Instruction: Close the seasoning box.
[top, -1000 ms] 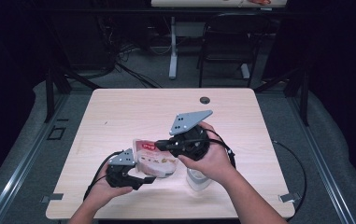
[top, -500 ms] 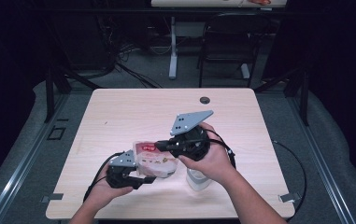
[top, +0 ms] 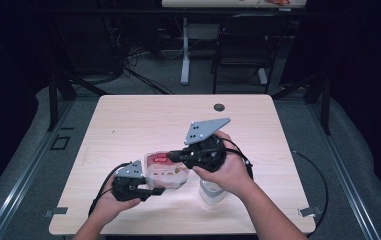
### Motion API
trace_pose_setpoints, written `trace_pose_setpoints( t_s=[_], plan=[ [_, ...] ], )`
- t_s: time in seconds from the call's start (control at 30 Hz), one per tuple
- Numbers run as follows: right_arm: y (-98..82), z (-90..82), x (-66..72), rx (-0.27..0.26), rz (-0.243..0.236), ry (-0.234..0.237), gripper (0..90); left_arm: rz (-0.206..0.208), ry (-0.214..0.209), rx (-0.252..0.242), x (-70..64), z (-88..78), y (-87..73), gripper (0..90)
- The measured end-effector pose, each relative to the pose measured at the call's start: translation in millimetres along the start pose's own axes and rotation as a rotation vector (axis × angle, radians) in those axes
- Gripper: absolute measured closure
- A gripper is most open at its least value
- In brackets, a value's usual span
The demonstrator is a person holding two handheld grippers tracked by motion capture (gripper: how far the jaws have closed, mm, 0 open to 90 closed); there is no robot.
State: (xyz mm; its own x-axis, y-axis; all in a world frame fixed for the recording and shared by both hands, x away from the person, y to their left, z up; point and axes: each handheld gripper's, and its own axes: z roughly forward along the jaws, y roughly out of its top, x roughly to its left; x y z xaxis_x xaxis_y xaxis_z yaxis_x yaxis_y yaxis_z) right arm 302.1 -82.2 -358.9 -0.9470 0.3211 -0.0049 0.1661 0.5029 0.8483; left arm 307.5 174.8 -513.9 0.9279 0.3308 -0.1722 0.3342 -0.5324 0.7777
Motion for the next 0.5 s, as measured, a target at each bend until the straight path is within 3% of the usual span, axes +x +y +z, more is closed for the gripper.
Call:
trace_pose_setpoints(
  t_s=[0.5],
  plan=[
    [-7.0, -2.5, -3.3, 0.013, 0.022, -0.005, 88.4, -0.004, -0.007, 0.061, -0.9, -4.0, 2.8, 69.7]
  ],
)
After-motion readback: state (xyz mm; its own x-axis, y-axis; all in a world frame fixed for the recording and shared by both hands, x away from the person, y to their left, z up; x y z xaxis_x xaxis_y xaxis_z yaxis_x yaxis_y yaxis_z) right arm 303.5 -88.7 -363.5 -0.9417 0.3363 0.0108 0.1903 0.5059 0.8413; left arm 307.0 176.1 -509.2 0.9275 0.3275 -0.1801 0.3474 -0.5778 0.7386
